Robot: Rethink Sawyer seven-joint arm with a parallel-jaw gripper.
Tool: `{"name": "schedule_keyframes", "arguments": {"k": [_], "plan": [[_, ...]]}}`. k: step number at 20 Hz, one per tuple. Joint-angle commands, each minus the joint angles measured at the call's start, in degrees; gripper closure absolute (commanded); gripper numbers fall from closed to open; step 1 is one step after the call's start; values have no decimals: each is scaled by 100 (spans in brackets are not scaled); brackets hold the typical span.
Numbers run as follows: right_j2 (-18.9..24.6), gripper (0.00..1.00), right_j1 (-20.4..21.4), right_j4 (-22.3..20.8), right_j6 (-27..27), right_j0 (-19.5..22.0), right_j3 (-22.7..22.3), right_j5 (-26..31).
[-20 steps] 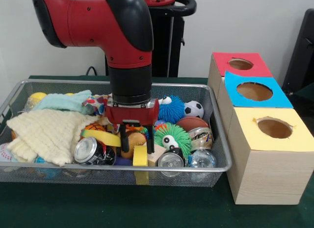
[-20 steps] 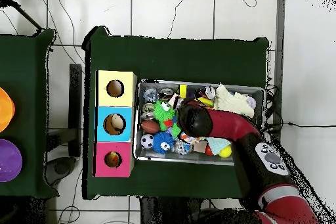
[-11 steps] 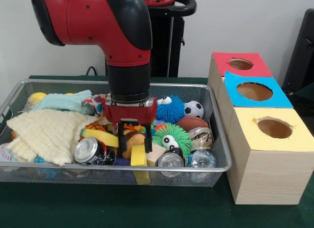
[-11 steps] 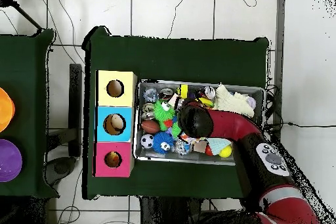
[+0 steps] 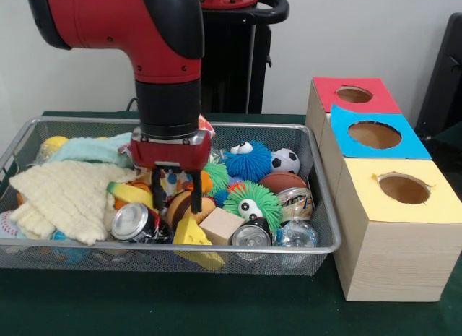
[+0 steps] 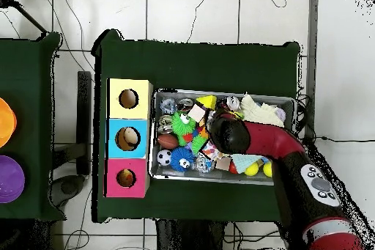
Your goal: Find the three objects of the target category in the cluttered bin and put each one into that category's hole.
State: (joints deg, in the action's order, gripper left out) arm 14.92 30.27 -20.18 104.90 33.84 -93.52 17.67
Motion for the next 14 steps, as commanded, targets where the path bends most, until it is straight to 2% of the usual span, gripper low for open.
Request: {"name": "schedule_keyframes", "arguments": {"k": [1,7,14], "plan": [[498,0,89,-394,-977,365,149,876],[585,0,48,-458,-1021,410,279,1011],[536,0,43,-482,-863,273,314,1014]]}}
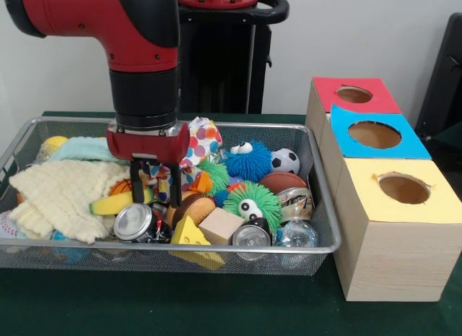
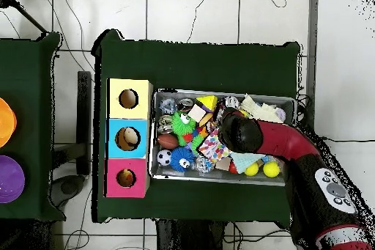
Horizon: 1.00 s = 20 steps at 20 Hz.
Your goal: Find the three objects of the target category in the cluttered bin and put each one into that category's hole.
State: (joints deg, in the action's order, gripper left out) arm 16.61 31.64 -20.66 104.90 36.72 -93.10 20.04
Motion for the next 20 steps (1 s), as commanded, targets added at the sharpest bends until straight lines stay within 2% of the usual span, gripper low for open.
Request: {"name": "schedule_keyframes", "arguments": {"k": [1,9,20], "plan": [[355,0,-80,-439,-840,-36,272,780],[301,0,61,-452,-723,-118,210,840],[557,0,466,-372,-1202,189,183,1517]]}}
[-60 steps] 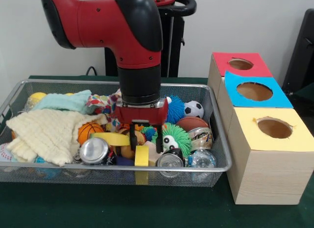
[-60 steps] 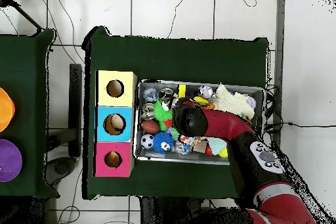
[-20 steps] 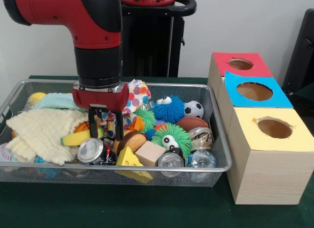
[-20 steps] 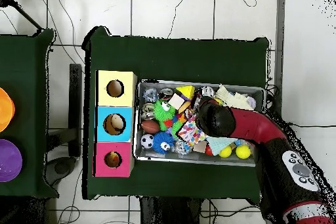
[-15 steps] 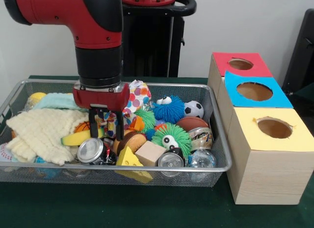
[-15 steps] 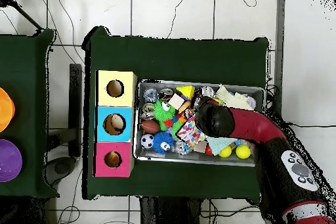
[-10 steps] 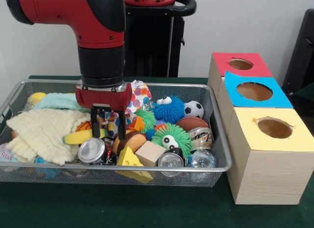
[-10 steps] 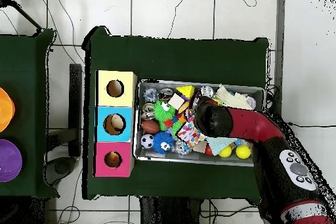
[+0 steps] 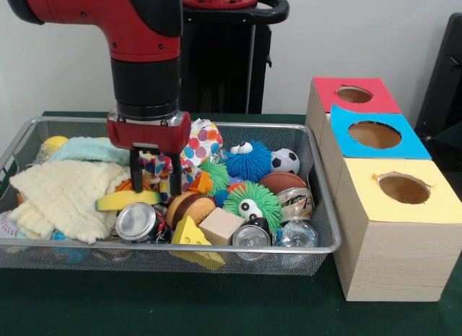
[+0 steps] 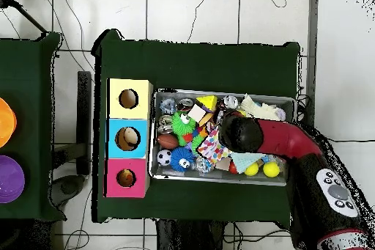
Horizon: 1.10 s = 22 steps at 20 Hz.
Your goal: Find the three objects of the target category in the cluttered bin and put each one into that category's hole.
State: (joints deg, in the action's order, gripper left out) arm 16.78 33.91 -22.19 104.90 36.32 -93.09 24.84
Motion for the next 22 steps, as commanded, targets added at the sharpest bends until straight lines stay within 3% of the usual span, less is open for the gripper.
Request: {"name": "schedule_keyframes", "arguments": {"k": [1,9,15,22], "plan": [[571,0,254,-220,-1235,263,183,1081],[758,0,292,-310,-1339,430,234,1334],[839,0,-198,-644,-1528,560,583,1115],[1115,0,-575,-823,-2009,740,1166,1557]]}}
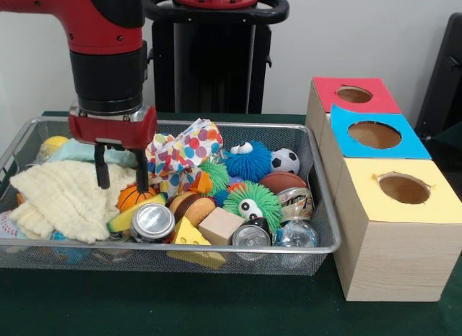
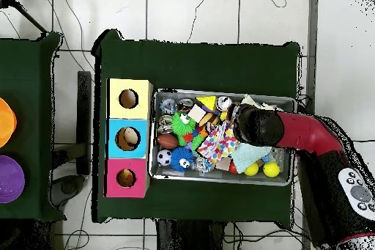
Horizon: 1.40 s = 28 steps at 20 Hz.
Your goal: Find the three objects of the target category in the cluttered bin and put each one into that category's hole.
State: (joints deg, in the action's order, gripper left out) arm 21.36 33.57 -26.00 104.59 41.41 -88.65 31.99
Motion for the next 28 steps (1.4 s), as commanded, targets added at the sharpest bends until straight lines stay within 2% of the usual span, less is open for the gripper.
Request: {"name": "schedule_keyframes", "arguments": {"k": [1,11,19,25,28], "plan": [[698,0,-575,-455,-2030,254,773,890],[1018,0,-486,-517,-2470,448,1024,1606],[1096,0,-606,-619,-2448,493,1055,1553],[1066,0,-162,-478,-2542,490,986,2010],[1073,0,-240,-540,-2582,510,1035,1971]]}}
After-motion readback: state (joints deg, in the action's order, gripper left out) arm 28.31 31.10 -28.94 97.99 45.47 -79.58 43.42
